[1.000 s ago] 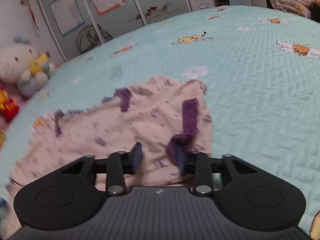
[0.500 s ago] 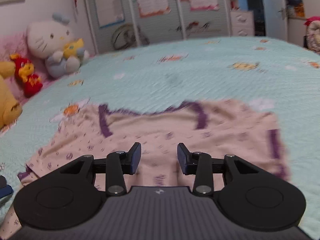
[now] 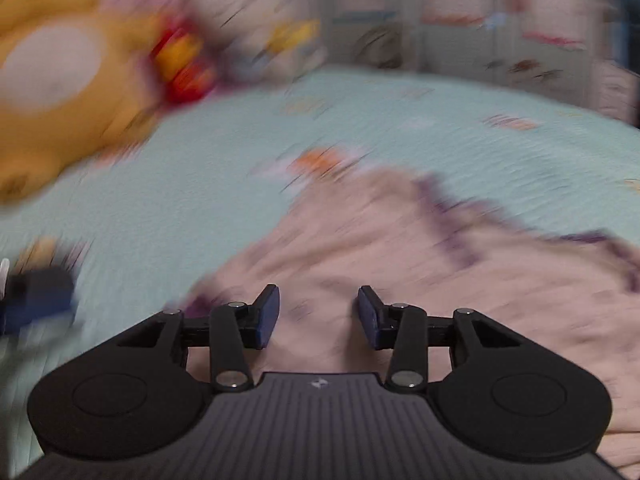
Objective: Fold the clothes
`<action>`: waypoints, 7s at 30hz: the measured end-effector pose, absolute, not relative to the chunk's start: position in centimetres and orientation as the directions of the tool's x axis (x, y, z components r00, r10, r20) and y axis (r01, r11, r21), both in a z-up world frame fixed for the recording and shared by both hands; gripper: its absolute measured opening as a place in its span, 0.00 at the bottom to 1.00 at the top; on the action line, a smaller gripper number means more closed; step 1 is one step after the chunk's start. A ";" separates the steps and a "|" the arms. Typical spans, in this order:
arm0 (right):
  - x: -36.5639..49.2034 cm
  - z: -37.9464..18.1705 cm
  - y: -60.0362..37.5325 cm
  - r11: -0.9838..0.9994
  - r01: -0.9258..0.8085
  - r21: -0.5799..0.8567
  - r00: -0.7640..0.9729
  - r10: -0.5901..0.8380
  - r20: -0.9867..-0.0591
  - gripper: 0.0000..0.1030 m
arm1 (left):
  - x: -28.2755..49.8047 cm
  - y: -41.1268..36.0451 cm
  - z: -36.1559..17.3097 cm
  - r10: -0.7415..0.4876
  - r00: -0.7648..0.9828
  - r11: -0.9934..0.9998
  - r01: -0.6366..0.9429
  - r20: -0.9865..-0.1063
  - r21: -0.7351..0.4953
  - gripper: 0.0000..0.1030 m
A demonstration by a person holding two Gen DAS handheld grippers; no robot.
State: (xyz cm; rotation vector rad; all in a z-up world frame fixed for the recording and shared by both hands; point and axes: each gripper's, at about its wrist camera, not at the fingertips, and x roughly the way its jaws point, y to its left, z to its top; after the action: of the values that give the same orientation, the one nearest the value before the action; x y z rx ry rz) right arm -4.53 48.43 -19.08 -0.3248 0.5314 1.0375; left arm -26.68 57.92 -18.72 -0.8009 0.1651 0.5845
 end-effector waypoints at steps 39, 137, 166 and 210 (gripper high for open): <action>3.2 -18.0 46.1 0.739 -0.641 0.206 0.568 0.637 -0.521 0.58 | -26.2 58.6 -19.2 0.389 0.832 0.523 -0.553 -0.395 -0.648 0.70; -14.2 -24.2 -2.7 0.426 -0.140 0.894 0.195 0.897 -0.397 0.46 | -44.0 47.6 -20.0 -0.128 0.840 0.210 -0.497 -0.527 -0.842 0.16; -15.4 -21.4 -3.6 0.452 -0.138 0.881 0.260 0.875 -0.408 0.01 | -44.6 46.1 -15.8 0.031 0.857 0.361 -0.490 -0.515 -0.793 0.05; 5.2 -14.0 7.9 0.282 -0.056 0.958 0.383 0.892 -0.241 0.00 | -22.8 55.9 -5.6 0.086 0.882 0.516 -0.438 -0.464 -0.737 0.05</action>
State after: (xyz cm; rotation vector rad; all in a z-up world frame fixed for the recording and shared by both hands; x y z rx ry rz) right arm 5.19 7.87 -13.96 1.0921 0.9684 0.7889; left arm -22.80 55.94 -5.56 -0.9847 0.3966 0.3243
